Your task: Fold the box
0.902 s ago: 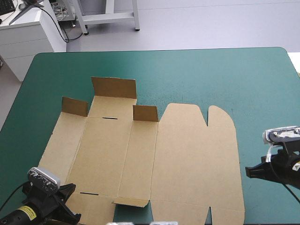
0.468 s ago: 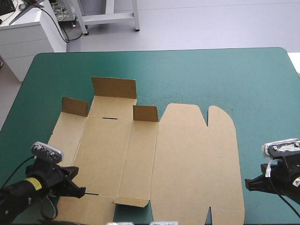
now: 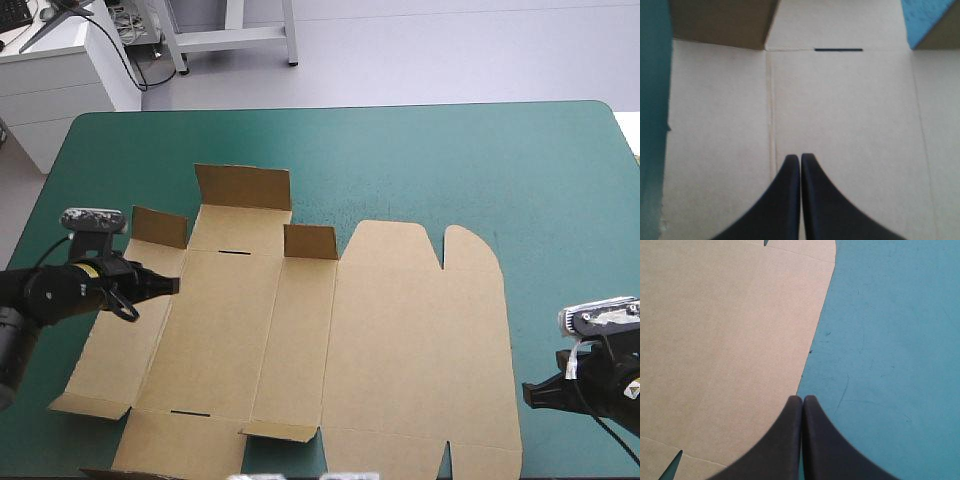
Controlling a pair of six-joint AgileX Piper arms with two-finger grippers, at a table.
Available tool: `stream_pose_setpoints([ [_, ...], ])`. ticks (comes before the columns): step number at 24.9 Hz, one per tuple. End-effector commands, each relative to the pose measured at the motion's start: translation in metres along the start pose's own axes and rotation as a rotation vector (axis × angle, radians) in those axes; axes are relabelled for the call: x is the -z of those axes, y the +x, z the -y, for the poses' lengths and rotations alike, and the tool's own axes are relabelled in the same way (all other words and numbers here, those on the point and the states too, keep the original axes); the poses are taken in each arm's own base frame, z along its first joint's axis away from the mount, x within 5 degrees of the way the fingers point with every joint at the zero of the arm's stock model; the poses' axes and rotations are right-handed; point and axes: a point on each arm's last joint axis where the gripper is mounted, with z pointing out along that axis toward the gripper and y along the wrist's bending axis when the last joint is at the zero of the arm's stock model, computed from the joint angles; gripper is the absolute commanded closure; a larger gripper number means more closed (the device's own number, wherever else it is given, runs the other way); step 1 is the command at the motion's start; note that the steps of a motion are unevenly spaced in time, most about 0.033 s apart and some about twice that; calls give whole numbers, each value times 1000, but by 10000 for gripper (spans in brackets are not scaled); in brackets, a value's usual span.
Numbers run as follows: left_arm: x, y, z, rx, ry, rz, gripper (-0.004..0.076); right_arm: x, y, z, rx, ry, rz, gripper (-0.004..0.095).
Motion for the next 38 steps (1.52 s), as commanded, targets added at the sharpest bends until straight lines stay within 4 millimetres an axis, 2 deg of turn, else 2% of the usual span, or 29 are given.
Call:
stream_pose_setpoints([
  [1, 6, -27, -25, 86, 21, 96, 732, 5, -9, 1, 4, 13, 62, 927],
  [5, 5, -30, -62, 211, 55, 117, 732, 5, -9, 1, 4, 13, 62, 927],
  [6, 6, -25, -81, 262, 53, 101, 732, 5, -9, 1, 4, 13, 62, 927],
  [13, 9, 2, -128, 334, 40, 0, 732, 5, -8, 1, 8, 12, 58, 927],
  [21, 3, 8, -135, 338, 58, -43, 724, 5, -8, 1, 9, 11, 52, 927],
  [23, 2, 9, -135, 335, 73, -55, 638, 5, -8, 1, 13, 10, 52, 927],
  [29, -11, 21, -136, 354, 96, -108, 262, 5, -7, 1, 17, 8, 48, 927],
  [31, -16, 25, -136, 372, 107, -129, 181, 5, -7, 1, 17, 8, 48, 927],
  [38, -36, 50, -136, 325, 170, -260, 173, 5, -7, 1, 22, 10, 47, 927],
])
